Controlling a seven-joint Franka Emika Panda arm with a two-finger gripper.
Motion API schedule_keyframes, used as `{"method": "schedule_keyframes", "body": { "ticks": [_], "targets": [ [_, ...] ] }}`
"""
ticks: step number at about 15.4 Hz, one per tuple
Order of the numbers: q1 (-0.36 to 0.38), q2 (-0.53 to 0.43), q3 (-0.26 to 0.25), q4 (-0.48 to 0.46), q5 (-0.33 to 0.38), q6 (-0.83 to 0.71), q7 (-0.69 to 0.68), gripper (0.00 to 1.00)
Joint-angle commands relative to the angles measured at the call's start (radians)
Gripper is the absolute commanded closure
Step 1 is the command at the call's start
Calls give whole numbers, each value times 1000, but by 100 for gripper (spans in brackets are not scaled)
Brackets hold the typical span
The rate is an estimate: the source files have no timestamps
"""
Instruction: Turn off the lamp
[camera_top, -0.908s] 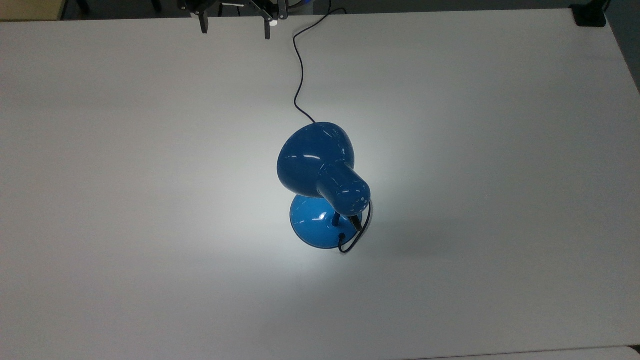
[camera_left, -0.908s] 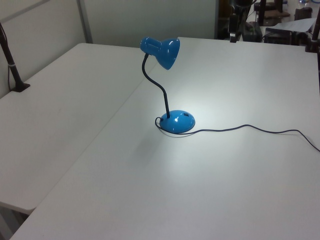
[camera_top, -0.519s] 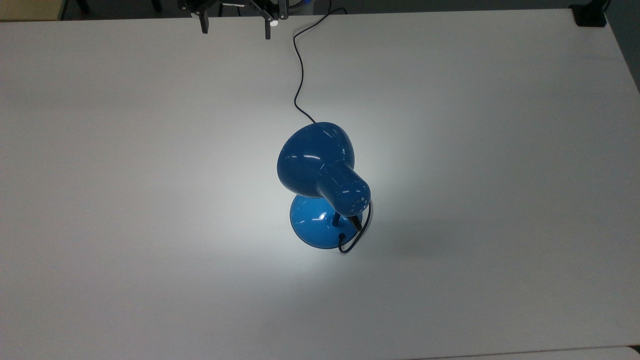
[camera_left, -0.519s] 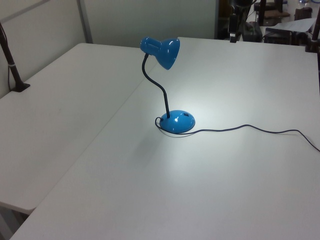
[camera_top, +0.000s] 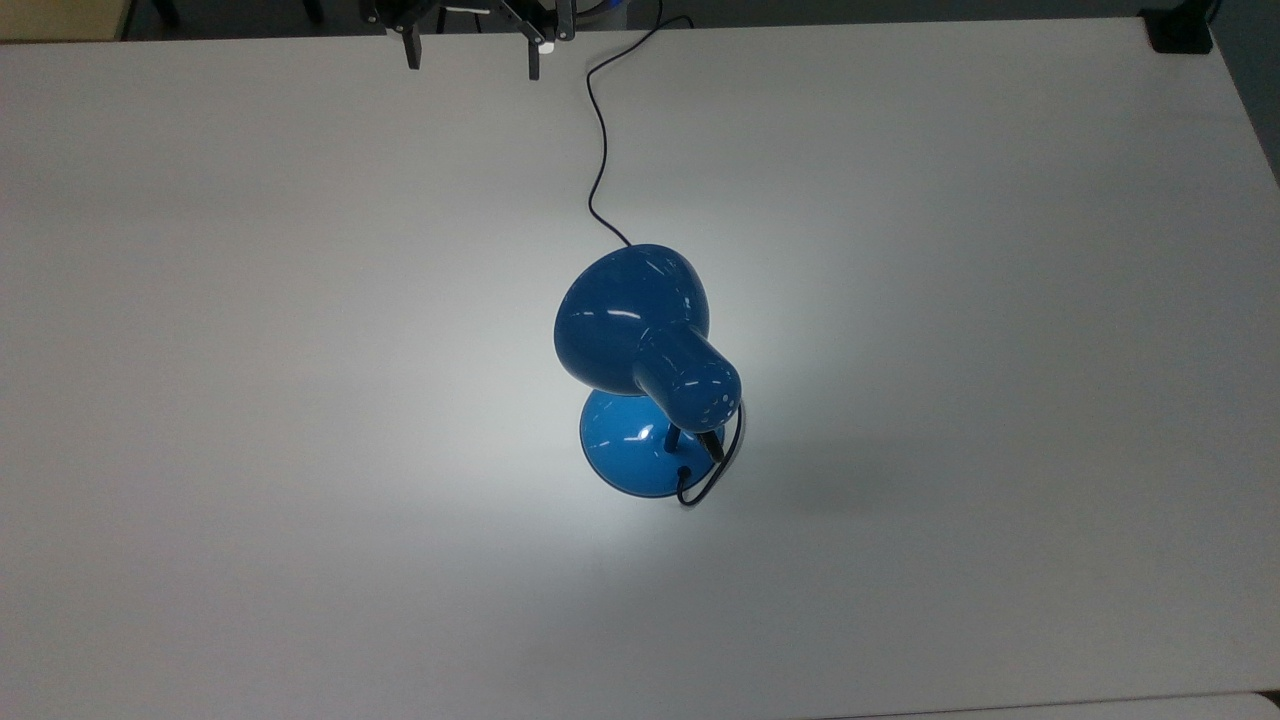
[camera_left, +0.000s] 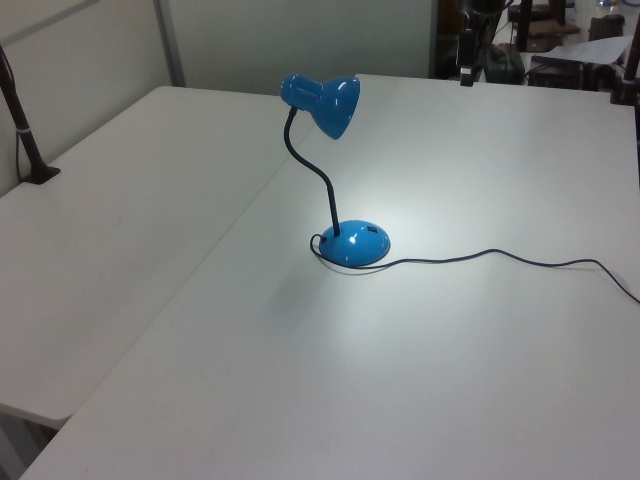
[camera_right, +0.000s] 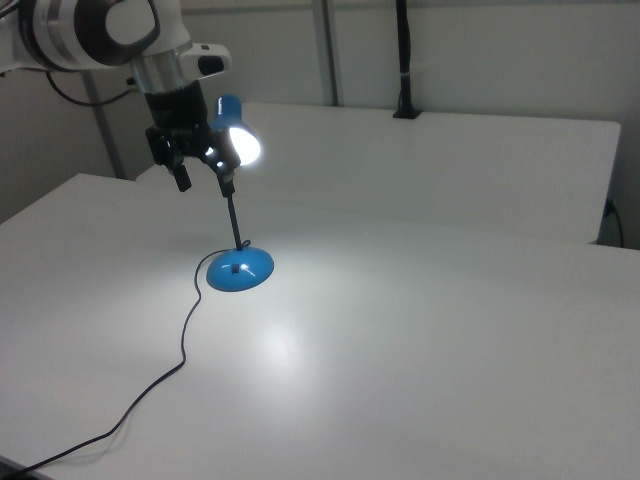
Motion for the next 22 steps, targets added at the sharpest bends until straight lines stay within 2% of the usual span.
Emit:
{"method": "schedule_keyframes", "body": {
  "ticks": [1,2,3,15,20,22],
  "targets": [
    [2,-7,2,2,2,-38,-48,75],
    [2,-4,4,2,2,-39,-48,92],
    [3,-5,4,2,2,-41,-48,100],
    [5,3,4,-1,2,-33,-50,100],
    [14,22,8,-43,3,10,-50,100],
    [17,9,11,-111,3,69,-50,100]
  ]
}}
